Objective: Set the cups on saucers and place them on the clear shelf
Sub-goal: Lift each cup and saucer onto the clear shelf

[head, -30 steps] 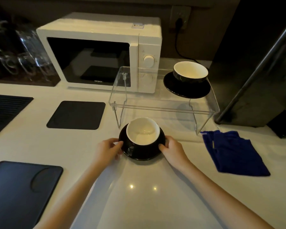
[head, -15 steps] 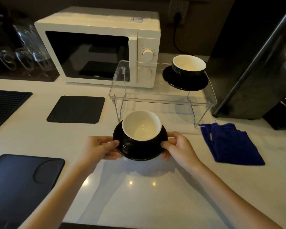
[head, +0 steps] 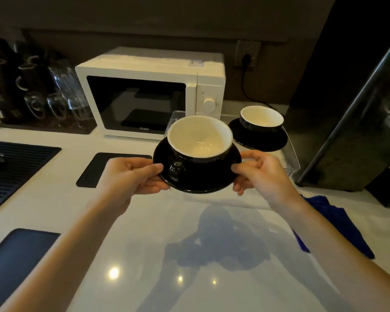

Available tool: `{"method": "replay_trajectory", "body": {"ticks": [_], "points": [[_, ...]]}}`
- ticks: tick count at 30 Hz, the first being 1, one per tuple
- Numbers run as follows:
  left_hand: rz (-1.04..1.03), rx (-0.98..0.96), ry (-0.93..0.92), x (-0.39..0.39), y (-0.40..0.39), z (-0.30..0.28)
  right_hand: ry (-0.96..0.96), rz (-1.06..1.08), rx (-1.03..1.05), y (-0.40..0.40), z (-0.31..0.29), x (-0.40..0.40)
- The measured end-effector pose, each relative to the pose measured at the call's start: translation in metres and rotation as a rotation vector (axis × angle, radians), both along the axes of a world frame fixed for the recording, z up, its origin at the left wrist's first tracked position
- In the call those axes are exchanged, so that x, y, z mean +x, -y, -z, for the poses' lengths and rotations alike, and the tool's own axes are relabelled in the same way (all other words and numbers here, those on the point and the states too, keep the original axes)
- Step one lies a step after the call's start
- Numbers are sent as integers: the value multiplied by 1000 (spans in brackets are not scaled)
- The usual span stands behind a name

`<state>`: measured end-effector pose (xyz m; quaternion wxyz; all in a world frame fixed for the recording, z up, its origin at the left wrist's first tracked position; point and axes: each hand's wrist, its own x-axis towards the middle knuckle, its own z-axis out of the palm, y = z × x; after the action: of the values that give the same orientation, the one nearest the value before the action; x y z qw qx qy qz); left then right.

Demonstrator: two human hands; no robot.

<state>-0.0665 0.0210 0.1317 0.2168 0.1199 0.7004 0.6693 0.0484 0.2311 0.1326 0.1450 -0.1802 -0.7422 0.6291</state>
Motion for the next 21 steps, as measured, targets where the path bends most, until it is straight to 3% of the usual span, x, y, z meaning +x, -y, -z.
{"method": "replay_trajectory", "body": {"ticks": [5,21], "points": [[-35,-7,56,-28,-23,-6,18,23,30,-15,-14,-33],[-63,-107,93,-87,-63,23,138,185,53,-39,21,-90]]}}
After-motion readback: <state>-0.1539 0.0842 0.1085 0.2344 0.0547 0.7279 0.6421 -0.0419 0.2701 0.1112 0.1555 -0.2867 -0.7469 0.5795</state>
